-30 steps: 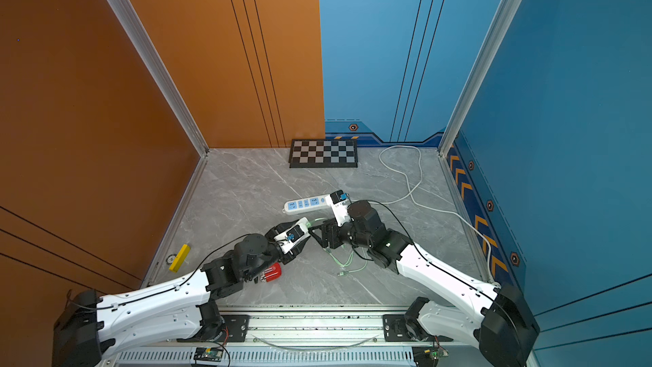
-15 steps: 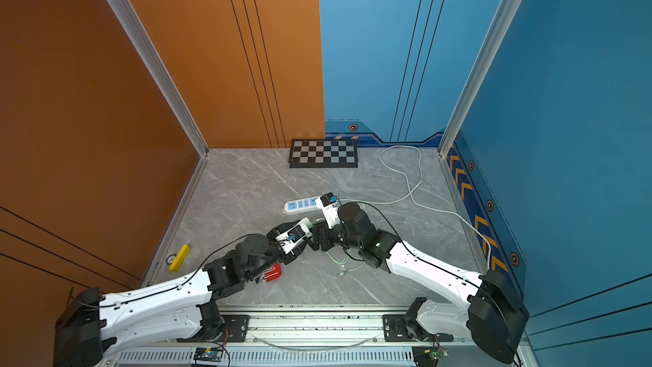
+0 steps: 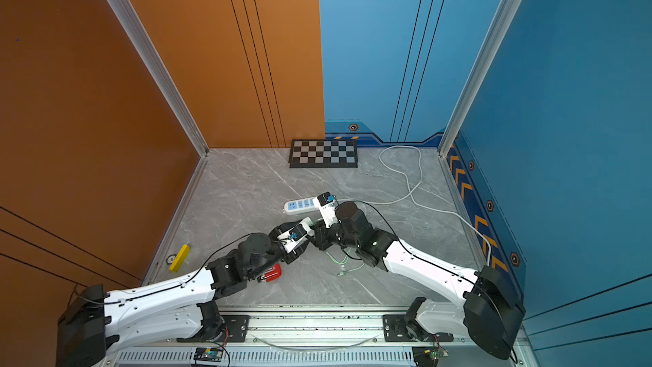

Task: Charge the electric shaver
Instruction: Insert the plug into the socket.

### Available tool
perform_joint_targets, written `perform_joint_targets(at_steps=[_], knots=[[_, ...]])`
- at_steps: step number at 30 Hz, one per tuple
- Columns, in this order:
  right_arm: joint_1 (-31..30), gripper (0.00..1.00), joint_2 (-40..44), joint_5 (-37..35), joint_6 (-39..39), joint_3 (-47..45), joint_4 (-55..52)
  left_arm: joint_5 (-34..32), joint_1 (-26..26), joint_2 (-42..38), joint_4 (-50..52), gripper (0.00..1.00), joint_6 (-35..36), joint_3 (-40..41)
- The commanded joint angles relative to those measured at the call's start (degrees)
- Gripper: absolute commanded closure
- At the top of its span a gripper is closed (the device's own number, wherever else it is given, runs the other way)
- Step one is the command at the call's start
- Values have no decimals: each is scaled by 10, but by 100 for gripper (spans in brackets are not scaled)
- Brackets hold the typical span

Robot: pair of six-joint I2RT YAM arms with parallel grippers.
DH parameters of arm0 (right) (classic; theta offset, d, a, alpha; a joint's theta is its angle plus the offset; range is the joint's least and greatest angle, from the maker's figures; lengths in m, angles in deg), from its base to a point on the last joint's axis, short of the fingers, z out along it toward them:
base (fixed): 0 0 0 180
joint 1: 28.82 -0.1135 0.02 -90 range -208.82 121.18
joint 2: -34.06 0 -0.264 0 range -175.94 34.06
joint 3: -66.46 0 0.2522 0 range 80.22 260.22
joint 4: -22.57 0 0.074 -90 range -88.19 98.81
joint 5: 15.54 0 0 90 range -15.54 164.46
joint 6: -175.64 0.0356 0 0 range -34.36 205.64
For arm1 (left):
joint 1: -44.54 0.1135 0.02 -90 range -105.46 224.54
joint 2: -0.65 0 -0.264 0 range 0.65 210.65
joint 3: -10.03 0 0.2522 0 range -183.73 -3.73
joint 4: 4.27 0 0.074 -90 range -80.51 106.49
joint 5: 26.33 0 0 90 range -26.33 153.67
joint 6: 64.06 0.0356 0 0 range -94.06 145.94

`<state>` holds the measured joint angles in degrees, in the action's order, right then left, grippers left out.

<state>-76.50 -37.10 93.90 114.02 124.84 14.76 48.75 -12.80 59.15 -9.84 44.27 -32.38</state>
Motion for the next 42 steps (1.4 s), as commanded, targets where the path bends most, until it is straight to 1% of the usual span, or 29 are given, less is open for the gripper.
perform_joint_targets(at_steps=[1,2,3,5,6,7,12,13,17,20,24,27,30,34,42], knots=[[7,100,-6,-29,13,16,15,-12,-4,1,-39,62,-9,-3],[12,100,-7,-30,12,17,12,-14,-3,-3,-39,50,-11,0],[17,100,-9,-31,11,20,8,-17,-1,-8,-39,34,-12,5],[28,100,-14,-37,11,23,0,-22,2,-20,-39,17,-15,15],[32,100,-17,-38,9,26,-3,-28,2,-28,-39,5,-17,19],[36,100,-21,-42,7,28,-8,-33,3,-35,-39,1,-19,24],[51,100,-52,-71,-10,52,-28,-47,8,-81,-10,2,-25,39],[53,100,-62,-88,-21,60,-39,-52,9,-90,0,2,-26,40],[60,100,-127,-209,-70,121,-91,-102,27,-149,67,2,-52,32],[72,100,-179,-256,-79,158,-86,-122,48,-199,120,2,-96,25],[91,100,-251,-262,-81,211,-74,-135,79,-251,177,2,-155,16],[87,100,-295,-272,-88,250,-87,-147,93,-277,207,2,-167,13],[83,100,-324,-275,-92,270,-92,-188,97,-298,217,2,-177,15],[80,100,-345,-268,-96,285,-97,-208,101,-303,221,1,-181,14],[79,100,-383,-259,-104,317,-117,-211,114,-301,238,0,-199,1]])
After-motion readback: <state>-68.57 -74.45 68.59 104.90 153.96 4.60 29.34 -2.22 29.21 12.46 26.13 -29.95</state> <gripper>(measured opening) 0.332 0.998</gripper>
